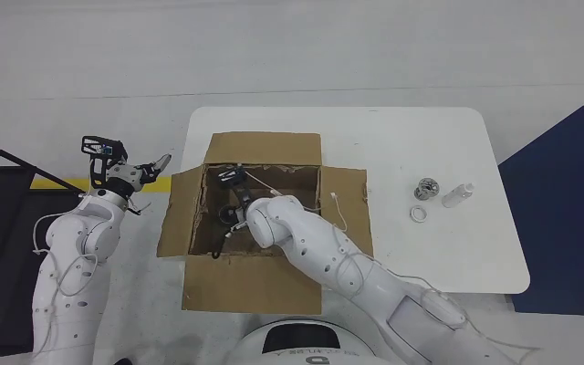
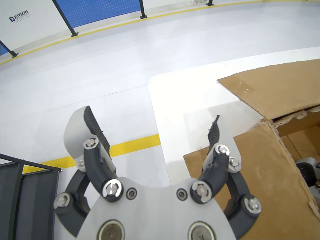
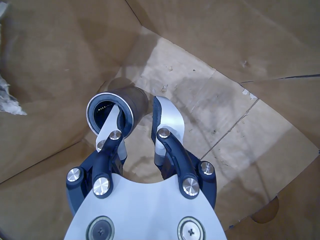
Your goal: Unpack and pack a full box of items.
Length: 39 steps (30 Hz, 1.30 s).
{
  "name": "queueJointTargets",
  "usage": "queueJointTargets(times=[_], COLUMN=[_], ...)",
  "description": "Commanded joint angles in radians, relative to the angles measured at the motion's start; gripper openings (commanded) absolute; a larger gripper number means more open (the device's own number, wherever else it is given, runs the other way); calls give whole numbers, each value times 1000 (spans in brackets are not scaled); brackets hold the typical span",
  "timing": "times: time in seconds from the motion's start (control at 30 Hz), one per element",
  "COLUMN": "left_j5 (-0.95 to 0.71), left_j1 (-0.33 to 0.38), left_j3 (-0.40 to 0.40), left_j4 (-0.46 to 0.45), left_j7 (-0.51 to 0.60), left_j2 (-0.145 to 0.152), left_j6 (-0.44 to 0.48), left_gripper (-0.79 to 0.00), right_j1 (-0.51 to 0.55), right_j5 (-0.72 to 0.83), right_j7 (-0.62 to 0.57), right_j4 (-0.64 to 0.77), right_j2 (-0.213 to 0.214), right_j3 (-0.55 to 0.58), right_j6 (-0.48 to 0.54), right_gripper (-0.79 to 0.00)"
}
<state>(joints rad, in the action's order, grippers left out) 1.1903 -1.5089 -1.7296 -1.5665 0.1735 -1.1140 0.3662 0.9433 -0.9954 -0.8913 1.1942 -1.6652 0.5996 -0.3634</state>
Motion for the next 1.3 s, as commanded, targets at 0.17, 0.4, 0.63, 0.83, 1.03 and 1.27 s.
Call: queueJointTargets(times=[0.17, 0.4, 0.63, 0.83, 1.03, 1.27], left_j5=[0, 0, 0, 0, 0, 0], left_j1=[0, 0, 0, 0, 0, 0], left_j3=[0, 0, 0, 0, 0, 0], left_j4=[0, 0, 0, 0, 0, 0], left_j7=[0, 0, 0, 0, 0, 0], left_j2=[0, 0, 0, 0, 0, 0], left_j6=[0, 0, 0, 0, 0, 0], left_gripper=[0, 0, 0, 0, 0, 0], right_j1=[-16, 58, 300, 597, 816, 871], right_j5=[12, -7, -89, -162, -158, -123], right_j7=[11, 108, 234, 431, 698, 807], right_j4=[-38, 74, 404, 733, 904, 937], right_j2=[-17, 9, 97, 166, 198, 205], right_j3=[-4, 62, 242, 440, 626, 658], right_j6=[9, 65, 230, 378, 400, 450], right_gripper=[-785, -785, -785, -785, -785, -785])
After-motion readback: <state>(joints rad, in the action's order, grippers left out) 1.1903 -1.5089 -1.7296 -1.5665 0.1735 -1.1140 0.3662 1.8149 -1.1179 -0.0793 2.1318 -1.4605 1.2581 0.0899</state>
